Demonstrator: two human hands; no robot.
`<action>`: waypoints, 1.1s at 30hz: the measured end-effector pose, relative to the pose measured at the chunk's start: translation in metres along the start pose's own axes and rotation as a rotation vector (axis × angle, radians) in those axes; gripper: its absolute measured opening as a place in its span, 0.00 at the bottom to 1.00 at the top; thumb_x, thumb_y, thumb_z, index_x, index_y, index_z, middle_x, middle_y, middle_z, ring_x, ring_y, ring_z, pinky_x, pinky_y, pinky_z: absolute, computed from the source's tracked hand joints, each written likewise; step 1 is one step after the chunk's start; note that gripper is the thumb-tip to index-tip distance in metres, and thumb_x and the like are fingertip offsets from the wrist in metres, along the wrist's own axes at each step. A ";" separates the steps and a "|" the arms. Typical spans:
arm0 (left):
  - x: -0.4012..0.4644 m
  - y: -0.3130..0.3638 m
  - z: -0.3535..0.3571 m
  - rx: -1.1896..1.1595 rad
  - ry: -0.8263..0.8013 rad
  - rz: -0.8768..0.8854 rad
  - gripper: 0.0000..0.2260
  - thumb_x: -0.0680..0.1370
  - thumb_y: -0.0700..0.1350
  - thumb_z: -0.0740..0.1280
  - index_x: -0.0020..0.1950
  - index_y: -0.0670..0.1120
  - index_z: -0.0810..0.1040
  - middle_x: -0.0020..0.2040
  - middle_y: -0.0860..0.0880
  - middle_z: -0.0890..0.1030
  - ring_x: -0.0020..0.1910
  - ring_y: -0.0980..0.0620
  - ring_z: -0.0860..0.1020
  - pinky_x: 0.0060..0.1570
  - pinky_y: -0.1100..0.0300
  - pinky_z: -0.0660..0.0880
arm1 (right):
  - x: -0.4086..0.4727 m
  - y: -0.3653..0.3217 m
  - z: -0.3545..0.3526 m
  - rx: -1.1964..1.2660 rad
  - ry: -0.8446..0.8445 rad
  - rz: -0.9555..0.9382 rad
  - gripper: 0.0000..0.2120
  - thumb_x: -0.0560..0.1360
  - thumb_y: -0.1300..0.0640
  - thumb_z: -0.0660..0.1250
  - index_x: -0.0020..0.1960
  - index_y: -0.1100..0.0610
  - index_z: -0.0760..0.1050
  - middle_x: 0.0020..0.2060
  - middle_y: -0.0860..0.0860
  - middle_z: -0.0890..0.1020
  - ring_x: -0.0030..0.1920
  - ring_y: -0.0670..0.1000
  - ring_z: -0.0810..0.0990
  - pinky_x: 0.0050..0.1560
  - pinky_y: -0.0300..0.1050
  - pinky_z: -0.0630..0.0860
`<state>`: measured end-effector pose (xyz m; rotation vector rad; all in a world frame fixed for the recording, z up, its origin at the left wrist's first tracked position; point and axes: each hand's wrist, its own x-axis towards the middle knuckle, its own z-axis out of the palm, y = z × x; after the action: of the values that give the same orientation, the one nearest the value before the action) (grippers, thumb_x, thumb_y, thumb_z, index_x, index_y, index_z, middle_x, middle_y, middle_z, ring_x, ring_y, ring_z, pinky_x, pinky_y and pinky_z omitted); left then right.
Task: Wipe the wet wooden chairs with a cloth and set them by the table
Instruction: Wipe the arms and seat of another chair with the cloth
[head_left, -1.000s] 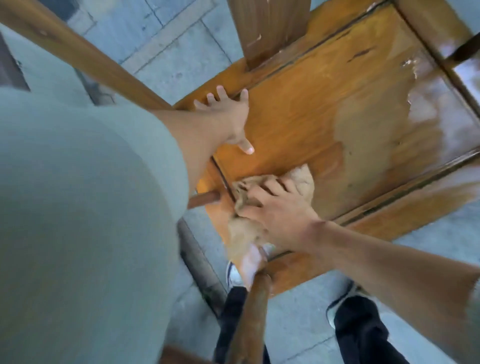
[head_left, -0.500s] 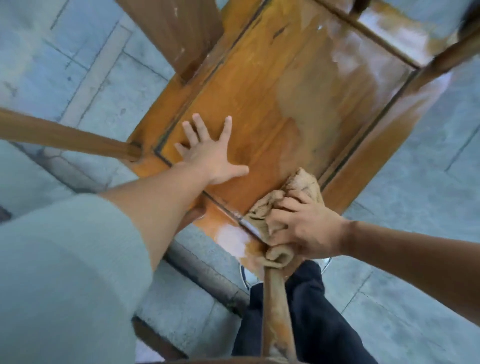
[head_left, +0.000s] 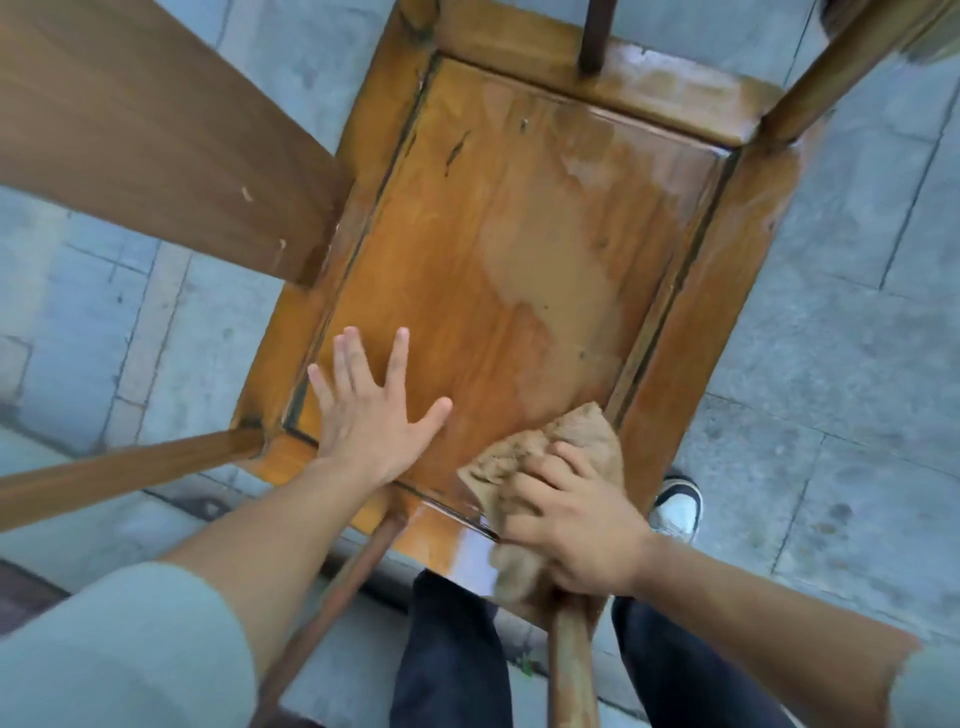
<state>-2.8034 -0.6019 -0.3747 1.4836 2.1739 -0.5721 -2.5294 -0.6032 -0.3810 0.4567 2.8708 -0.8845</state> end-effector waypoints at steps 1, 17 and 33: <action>0.008 -0.006 -0.001 0.057 0.093 0.069 0.42 0.74 0.75 0.44 0.80 0.54 0.34 0.80 0.37 0.37 0.79 0.39 0.36 0.74 0.33 0.42 | -0.009 0.008 0.000 -0.014 0.015 -0.023 0.17 0.63 0.49 0.65 0.51 0.47 0.77 0.54 0.51 0.76 0.59 0.61 0.74 0.64 0.61 0.65; 0.089 -0.017 -0.006 0.007 0.463 0.428 0.35 0.77 0.60 0.55 0.81 0.46 0.54 0.81 0.38 0.50 0.80 0.40 0.46 0.76 0.38 0.49 | 0.124 -0.015 -0.009 -0.026 0.202 0.181 0.20 0.61 0.45 0.68 0.52 0.48 0.77 0.54 0.52 0.73 0.56 0.59 0.71 0.62 0.59 0.64; 0.086 -0.015 -0.006 0.029 0.460 0.383 0.35 0.77 0.60 0.51 0.81 0.47 0.52 0.81 0.40 0.49 0.80 0.42 0.44 0.77 0.38 0.48 | 0.038 -0.022 0.012 -0.010 0.233 0.409 0.24 0.62 0.45 0.62 0.58 0.45 0.78 0.55 0.52 0.76 0.55 0.58 0.72 0.57 0.59 0.68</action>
<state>-2.8462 -0.5386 -0.4176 2.1469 2.1059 -0.1375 -2.5726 -0.6181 -0.3862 1.1640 2.8087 -0.7860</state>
